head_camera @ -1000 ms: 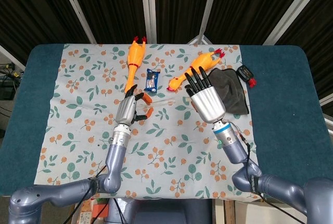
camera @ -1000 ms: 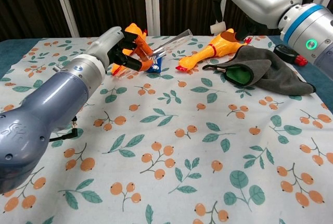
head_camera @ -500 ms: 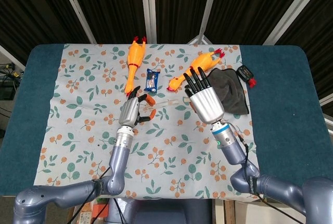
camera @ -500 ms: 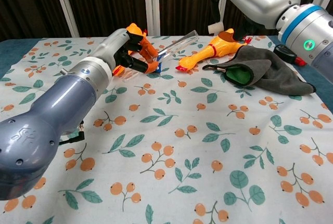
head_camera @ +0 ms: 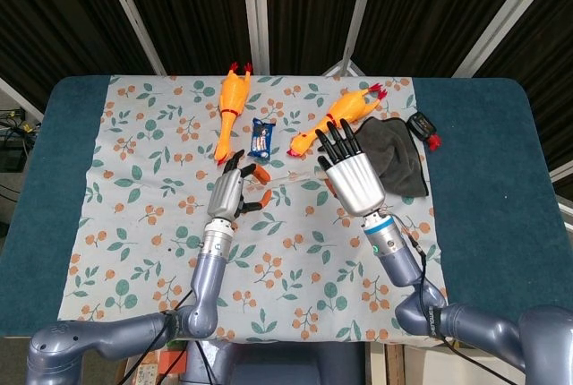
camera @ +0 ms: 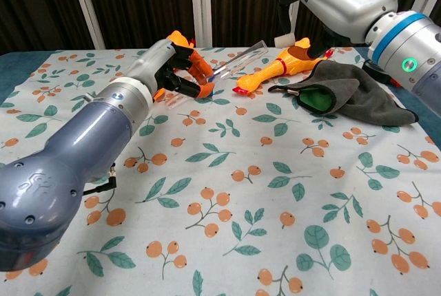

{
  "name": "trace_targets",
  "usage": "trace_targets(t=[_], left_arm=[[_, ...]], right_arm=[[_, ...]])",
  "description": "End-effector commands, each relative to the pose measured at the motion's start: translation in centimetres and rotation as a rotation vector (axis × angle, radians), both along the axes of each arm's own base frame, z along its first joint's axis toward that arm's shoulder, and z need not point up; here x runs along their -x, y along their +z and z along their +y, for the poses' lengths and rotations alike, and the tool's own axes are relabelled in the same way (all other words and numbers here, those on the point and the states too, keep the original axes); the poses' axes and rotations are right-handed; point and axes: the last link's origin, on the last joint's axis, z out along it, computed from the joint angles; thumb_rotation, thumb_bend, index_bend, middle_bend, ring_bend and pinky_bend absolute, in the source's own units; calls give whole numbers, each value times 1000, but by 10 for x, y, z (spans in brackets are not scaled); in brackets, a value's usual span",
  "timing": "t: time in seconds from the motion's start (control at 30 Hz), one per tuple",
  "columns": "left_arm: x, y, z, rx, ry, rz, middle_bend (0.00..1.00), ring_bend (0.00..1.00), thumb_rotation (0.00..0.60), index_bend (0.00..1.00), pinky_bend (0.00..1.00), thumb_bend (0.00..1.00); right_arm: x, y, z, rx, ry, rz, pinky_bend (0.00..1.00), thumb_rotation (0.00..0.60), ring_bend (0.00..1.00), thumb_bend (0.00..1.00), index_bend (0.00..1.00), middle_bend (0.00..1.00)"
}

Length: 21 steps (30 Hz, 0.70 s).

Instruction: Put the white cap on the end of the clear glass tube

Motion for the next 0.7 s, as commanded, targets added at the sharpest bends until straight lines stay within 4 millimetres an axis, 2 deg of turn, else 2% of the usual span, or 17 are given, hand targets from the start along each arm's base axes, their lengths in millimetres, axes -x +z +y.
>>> trace_targets(t=[0.03,0.7], left_arm=[[0,0,0,0,-1,1,491,33,600,614,0,790],[-3,-6,-4,9,11,-12,492,33,600,614,0,789]], right_arm=[[0,-1,0,-2,0,1,0,600,18,364,634,179],[-2,-7,5,-18,-6,-12,0,600,18,365,634,179]])
